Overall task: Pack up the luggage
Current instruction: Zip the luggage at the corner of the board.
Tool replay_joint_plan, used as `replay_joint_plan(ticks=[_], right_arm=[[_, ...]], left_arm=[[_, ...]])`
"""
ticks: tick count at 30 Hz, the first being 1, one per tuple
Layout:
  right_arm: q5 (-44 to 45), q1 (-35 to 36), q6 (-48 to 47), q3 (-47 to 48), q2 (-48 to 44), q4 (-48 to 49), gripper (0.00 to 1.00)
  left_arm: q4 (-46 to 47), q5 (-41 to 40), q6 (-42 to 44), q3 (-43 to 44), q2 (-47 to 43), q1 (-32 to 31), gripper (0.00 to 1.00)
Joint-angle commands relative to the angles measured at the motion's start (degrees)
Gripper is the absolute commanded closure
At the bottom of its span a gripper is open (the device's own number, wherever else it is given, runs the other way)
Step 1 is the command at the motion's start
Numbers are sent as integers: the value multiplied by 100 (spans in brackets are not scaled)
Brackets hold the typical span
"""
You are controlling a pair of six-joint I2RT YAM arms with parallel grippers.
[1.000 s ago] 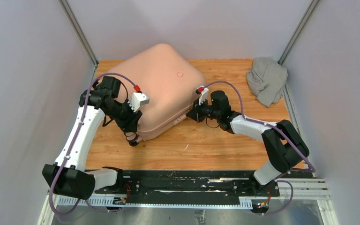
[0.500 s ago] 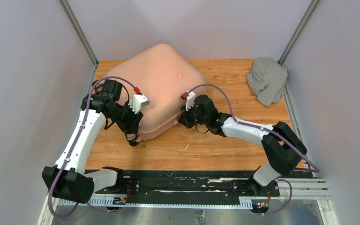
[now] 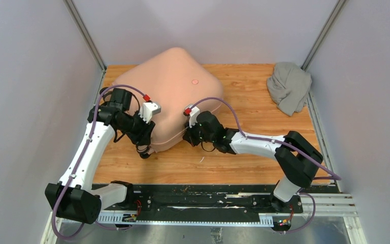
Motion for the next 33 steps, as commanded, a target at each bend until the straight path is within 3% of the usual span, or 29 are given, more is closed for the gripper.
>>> replay_joint_plan(ticks=[1,10,15,20,26,28,31,33], right_arm=[[-944,818,171,295,171,1188,100],[-954,1169,586,427,504,1623,97],[-113,957,725,204,250,783,72],[352,154,1238,-609,-673,78,44],[202,-1113,1206,-1261,-1687,-592,36],[91,-1517,1090,-1287,-1809,-793,34],[-182,-2009,989,-1215,-1771,-909,33],[-318,-2150,991,-1112,-1685,-913,33]], left_arm=[[1824,1348,-439,38,44,-213,100],[2232,1521,-704,-177,12,-213,100],[2258,1495,-695,-254,-11,-213,100],[2289,1614,-678,-406,-84,-213,100],[2464,1776,-746,-509,20,-219,100],[2468,1842,-839,-436,120,-230,87],[2436,1783,-1021,-260,76,-230,54],[2236,1716,-983,-38,-21,-223,13]])
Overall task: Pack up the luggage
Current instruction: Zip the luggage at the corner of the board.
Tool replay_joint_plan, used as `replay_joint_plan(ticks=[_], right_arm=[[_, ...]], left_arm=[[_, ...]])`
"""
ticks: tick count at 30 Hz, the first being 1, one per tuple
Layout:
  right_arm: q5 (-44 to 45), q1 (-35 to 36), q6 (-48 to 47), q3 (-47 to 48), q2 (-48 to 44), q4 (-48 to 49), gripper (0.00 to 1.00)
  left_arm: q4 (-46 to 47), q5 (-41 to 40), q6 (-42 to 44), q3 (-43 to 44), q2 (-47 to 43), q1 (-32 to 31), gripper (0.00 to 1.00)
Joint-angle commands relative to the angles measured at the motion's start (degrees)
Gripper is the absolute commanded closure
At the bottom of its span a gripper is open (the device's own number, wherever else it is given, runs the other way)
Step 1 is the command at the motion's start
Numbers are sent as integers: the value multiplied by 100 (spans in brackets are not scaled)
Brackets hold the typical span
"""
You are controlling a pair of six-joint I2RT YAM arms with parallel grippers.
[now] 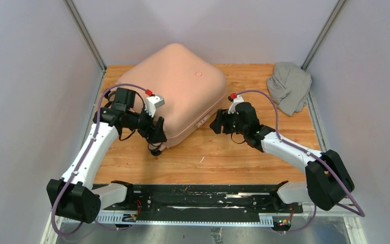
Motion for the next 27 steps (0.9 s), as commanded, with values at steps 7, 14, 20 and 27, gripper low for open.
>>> replay_joint_plan(ticks=[7,14,20,27], right_arm=[[-593,-321,75,834,843,-336,37],[-385,-302,888,1186,1525,58,43],[-107,-141,972,1130,1498,68,41],[-84,-96,1178,701,1346,279,40]], left_arm=[[-513,-116,1097,1678,-152,797,0],[-547,-690,2035,2493,561,2416,0],[-532,-926,2344,3306,1920,2784,0],[-537,-1174,2561,4179,3152,2974,0]])
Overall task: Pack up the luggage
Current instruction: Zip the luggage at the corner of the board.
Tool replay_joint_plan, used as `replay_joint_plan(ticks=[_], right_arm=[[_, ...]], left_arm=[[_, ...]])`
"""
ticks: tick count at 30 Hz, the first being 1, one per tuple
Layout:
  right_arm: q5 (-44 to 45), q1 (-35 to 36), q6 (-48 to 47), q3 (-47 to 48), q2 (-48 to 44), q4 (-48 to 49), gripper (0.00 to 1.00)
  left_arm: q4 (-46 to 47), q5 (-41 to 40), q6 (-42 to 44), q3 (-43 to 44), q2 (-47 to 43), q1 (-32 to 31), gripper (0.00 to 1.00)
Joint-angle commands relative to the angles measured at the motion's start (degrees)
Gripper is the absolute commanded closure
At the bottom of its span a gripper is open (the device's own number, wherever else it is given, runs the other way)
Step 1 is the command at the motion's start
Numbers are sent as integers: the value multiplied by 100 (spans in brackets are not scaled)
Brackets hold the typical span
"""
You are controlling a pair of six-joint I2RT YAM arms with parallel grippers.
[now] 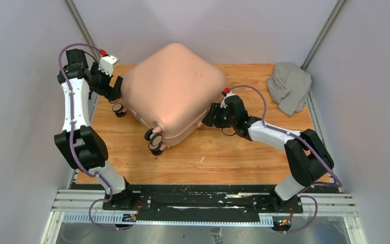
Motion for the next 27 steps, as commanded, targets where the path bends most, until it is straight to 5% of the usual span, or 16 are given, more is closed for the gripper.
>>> replay_joint_plan(ticks=[1,9,17,27], right_arm=[[125,103,229,-284,-156,243,41],[46,131,-238,-760,-644,225,40],[-356,124,-1246,-1149,-1249,315,39],[-1875,126,-1841,-1157,-1036,1547,39]], left_arm=[[-79,-195,347,475,433,64,0],[-73,-253,427,1031,1212,70,0],[-91,-162,896,619,1435,65,1],[-90,-391,760,397,973,71,50]])
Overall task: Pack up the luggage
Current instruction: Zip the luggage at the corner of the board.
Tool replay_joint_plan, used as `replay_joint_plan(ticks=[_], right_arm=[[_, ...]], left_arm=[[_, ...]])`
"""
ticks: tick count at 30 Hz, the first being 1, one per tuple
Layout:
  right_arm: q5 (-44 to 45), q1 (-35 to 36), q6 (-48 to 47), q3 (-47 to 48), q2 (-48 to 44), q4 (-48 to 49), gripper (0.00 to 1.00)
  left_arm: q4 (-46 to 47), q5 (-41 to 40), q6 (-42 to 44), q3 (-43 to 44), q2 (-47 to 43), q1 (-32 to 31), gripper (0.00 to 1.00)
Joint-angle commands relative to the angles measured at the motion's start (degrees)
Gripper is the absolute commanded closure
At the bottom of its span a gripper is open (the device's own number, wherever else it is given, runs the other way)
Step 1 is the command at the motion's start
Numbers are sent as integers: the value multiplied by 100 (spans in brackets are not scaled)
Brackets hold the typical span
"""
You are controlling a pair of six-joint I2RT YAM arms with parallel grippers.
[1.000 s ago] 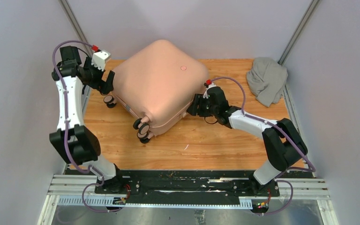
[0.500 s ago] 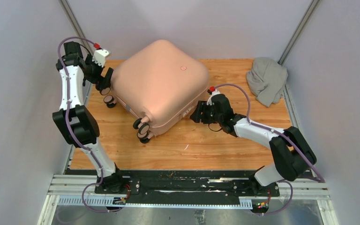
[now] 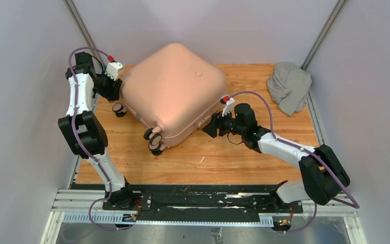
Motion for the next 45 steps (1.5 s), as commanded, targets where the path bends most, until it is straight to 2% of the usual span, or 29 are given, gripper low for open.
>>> replay_joint_plan(ticks=[1,3,5,8,10,12,15,20,23,26,32,36,45], right_arm=[[-781,64,-336,24,212,765,39],[-841,68,-244,92,339,874,39],[-702,67,-79,141,451,803,41],[293,69,174,220,507,10,43],[707,69,393,155,523,-214,43],[570,70,594,-52,514,71,43],[243,78,560,-267,419,572,41],[-59,78,-608,-139,96,254,35],[-236,75,-1330,131,58,-116,33],[-652,54,-1840,280,91,-73,32],[-1540,-263,-1913,700,618,107,36],[-1924,-274,-2058,1104,1095,-218,37],[-1749,-273,-1975,1194,1312,-473,36]], left_arm=[[21,-230,-31,-102,-468,24,56],[21,-281,-121,-201,-619,34,66],[21,-305,-127,-388,-851,73,70],[22,-469,-69,-743,-1196,96,74],[17,-621,-79,-964,-1403,140,84],[12,-716,-148,-1203,-1607,199,99],[12,-691,-228,-1559,-1984,319,100],[16,-734,-298,-1963,-2554,345,100],[7,-726,-445,-1897,-2557,340,100],[3,-680,-645,-1652,-2397,342,100],[-41,-537,-974,-1282,-2152,334,100],[-34,-558,-1001,-1324,-2196,336,100],[-26,-560,-891,-1318,-2241,331,100]])
